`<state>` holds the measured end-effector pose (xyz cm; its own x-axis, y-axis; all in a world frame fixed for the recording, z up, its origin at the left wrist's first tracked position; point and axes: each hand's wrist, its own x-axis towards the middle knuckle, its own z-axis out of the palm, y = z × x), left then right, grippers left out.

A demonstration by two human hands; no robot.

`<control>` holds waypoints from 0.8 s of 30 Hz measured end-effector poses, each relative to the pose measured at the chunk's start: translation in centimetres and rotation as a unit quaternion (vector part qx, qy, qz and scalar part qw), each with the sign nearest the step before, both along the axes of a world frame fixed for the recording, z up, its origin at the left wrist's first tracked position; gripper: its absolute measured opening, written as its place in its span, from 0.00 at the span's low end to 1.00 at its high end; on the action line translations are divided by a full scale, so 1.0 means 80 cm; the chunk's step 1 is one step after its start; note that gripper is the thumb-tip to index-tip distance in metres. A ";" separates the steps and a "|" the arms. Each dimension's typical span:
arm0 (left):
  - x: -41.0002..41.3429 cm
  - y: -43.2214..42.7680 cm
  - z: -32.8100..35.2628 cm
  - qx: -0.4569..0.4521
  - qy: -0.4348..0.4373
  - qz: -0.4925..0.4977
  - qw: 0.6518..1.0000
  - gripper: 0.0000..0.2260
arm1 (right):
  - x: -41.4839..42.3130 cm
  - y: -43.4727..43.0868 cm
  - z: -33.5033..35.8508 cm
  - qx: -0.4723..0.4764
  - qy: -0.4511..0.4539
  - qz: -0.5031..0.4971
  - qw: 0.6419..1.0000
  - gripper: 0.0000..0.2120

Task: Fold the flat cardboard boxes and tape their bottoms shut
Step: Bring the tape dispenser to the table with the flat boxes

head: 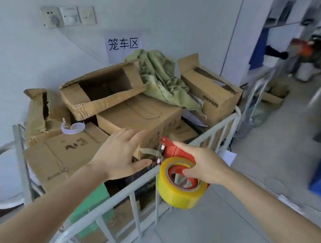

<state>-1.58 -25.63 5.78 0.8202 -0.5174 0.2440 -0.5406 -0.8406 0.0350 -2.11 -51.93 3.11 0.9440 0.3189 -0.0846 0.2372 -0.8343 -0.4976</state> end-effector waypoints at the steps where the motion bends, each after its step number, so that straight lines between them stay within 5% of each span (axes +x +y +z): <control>1: 0.003 -0.024 0.001 0.006 0.005 -0.020 1.000 0.38 | -0.009 -0.024 0.000 0.004 -0.002 -0.015 1.000 0.43; 24: -0.013 -0.662 -0.029 -0.039 -0.027 -0.340 0.939 0.34 | -0.219 -0.586 0.017 -0.091 -0.009 -0.321 0.943 0.40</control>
<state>-2.59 -78.60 3.47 0.2930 -0.8960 0.3336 -0.9540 -0.2973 0.0393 -19.60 -98.83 4.47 0.9394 -0.3366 -0.0652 -0.3385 -0.8803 -0.3325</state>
